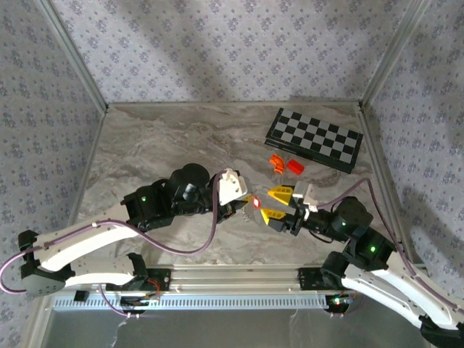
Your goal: Put the keys on the keyring
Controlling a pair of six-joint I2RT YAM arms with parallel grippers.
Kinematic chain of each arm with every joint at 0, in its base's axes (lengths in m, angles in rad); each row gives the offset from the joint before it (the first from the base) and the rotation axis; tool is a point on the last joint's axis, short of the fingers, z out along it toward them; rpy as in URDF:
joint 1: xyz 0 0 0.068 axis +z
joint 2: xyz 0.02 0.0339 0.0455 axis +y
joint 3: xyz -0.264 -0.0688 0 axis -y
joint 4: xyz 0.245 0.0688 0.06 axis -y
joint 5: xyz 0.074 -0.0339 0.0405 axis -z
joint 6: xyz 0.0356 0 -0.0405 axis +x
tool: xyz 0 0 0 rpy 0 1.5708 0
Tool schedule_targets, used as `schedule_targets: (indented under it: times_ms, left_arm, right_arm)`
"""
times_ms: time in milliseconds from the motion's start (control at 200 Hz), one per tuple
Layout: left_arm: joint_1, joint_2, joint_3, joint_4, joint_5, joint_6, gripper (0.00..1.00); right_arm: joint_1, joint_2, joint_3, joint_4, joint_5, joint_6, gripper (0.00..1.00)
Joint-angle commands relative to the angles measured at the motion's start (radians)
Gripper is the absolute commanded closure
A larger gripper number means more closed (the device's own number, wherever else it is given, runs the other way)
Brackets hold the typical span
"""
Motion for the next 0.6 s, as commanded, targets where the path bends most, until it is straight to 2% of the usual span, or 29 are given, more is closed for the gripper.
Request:
schedule_targets:
  times_ms: [0,375,595]
  left_arm:
    - [0.012,-0.008,0.003,0.04,-0.017,-0.019,1.0]
    - [0.024,-0.002,-0.022,0.042,-0.019,-0.012,1.0]
    - [0.023,-0.004,-0.032,0.041,-0.015,-0.013,1.0]
  right_arm:
    - [0.035,0.047,0.023,0.013,0.043,0.03,0.46]
    - [0.092,0.137,0.063,0.001,0.201,0.004,0.52]
    - [0.111,0.196,0.089,-0.013,0.242,-0.009,0.67]
